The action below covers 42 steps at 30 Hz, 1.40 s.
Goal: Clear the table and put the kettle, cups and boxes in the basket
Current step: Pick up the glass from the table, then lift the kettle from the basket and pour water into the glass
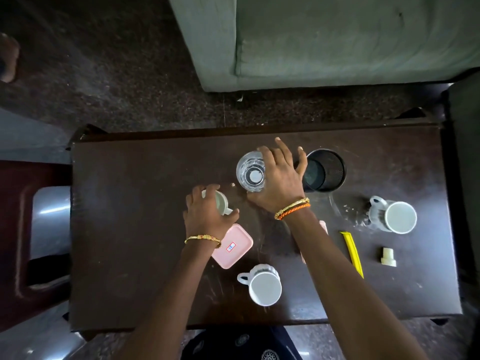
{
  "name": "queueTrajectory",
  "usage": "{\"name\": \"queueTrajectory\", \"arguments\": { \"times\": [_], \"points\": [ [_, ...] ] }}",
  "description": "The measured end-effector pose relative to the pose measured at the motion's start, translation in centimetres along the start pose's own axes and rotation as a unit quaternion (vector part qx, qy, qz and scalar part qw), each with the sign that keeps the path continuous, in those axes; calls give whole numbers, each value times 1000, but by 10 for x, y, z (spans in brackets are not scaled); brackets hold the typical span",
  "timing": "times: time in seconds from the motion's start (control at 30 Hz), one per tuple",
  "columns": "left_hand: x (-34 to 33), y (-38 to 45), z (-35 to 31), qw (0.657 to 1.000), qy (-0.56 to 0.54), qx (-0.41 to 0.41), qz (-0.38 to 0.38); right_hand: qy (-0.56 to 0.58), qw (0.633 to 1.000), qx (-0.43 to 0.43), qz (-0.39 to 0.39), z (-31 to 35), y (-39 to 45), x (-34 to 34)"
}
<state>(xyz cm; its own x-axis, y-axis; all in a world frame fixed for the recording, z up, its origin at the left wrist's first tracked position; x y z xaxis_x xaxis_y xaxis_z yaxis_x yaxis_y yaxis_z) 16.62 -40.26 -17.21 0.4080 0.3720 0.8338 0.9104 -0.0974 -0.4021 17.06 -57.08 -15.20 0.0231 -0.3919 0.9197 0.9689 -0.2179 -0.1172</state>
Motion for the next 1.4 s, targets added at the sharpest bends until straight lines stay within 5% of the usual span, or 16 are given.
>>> {"name": "queueTrajectory", "arguments": {
  "times": [0.33, 0.6, 0.73, 1.03, 1.13, 1.27, 1.4],
  "points": [
    [3, -3, 5, 999, -47, -13, 21, -4, 995, -93, 24, 9, -20, -8],
    [36, -35, 17, 981, -162, -21, -107, 83, 977, -77, -180, 67, -64, 27],
    [65, -53, 66, 943, -232, 40, -233, 161, 966, 16, -202, 126, -76, 13],
    [108, -96, 205, 890, -307, 100, -321, 191, 966, 138, -108, 274, -89, -62],
    [153, -123, 251, 839, -341, 101, -411, 256, 950, 170, -47, 335, -105, -82],
    [226, -172, 320, 703, -347, 110, -610, 390, 907, 160, 21, 425, -131, -100],
    [277, -207, 383, 588, -391, 152, -691, 498, 842, 163, 127, 531, -163, -112]
  ]
}}
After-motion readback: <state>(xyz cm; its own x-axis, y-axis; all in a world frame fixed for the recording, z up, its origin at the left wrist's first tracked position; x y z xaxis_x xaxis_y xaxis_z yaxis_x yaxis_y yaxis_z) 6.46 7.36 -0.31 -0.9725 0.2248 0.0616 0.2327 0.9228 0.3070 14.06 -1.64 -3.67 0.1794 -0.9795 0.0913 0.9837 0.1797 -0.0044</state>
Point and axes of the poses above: each hand's wrist, its own y-axis towards the middle knuckle, its own x-axis out of the back of the hand, z = x × y, the point moved 3 cm from there along y, towards the middle knuckle
